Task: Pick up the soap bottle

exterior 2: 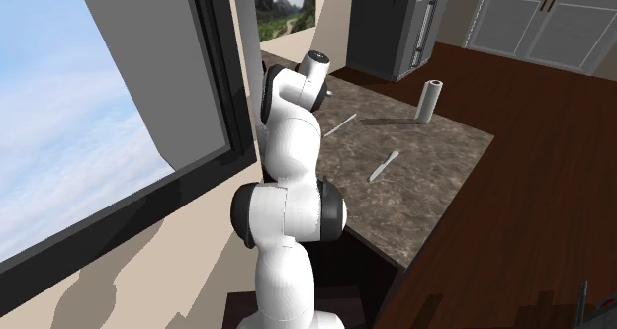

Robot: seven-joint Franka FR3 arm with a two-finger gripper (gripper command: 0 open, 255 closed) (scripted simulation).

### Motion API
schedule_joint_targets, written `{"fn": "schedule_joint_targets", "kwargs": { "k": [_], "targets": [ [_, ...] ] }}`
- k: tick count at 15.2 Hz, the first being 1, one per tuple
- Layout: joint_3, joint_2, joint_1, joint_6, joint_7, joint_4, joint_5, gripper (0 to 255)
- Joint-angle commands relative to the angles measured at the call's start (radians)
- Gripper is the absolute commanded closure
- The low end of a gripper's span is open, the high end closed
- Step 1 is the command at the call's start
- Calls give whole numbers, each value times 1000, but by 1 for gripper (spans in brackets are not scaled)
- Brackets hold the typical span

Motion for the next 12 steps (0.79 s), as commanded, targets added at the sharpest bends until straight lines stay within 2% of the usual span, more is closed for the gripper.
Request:
{"fn": "schedule_joint_targets", "kwargs": {
  "k": [1, 7, 12],
  "targets": [
    [0, 0, 0, 0, 0, -2, 0, 255],
    [0, 1, 0, 0, -1, -2, 0, 255],
    [-2, 15, -5, -69, 20, 84, -4, 255]
  ]
}}
